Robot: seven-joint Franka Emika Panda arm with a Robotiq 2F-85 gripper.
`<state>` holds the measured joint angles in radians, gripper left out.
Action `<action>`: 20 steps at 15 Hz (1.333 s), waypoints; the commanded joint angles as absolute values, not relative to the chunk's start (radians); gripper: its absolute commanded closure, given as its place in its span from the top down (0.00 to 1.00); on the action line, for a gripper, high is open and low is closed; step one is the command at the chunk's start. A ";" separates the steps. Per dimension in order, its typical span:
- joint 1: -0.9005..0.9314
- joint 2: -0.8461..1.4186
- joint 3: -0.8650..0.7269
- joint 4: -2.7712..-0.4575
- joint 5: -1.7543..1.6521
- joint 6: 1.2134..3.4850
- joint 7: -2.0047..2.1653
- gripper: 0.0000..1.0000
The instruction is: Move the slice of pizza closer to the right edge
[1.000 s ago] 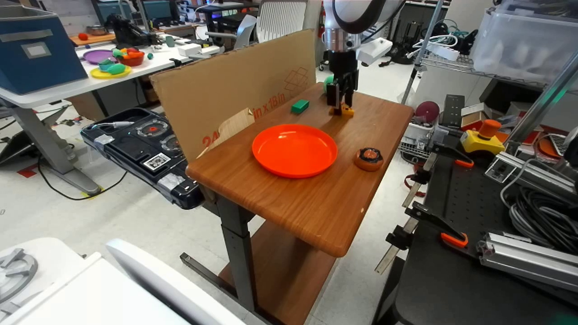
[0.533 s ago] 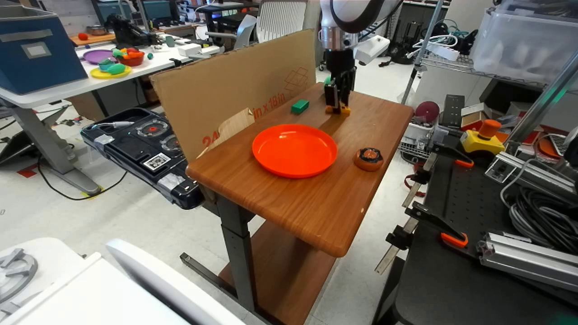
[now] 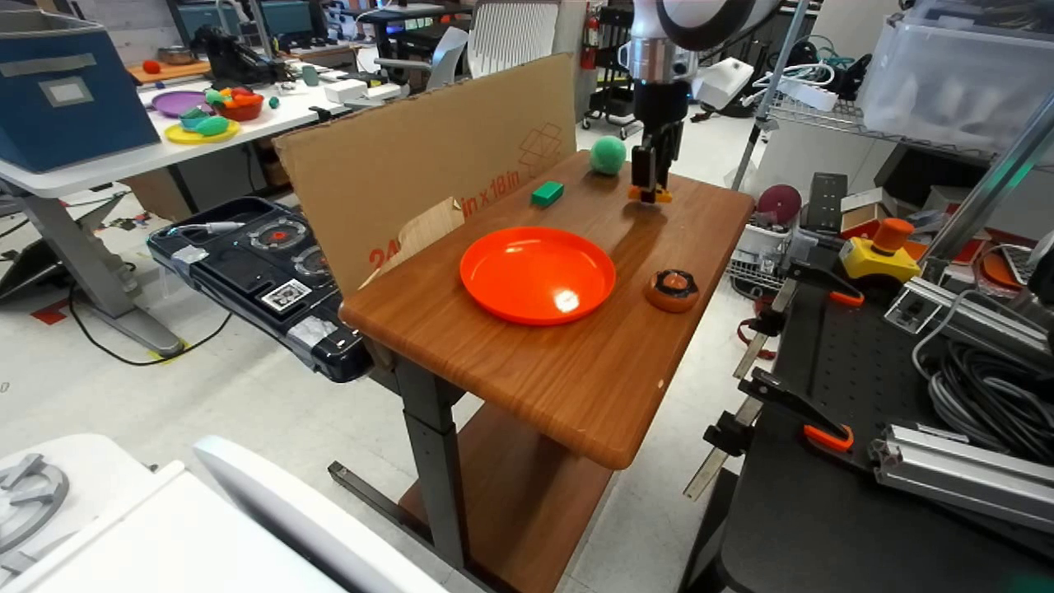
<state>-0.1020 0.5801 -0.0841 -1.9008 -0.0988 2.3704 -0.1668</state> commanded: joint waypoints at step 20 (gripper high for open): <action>-0.253 0.628 -0.109 -1.862 -0.003 2.246 -0.173 0.29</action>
<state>-0.2636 0.5952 -0.0966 -1.9079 0.0029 2.2887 -0.1897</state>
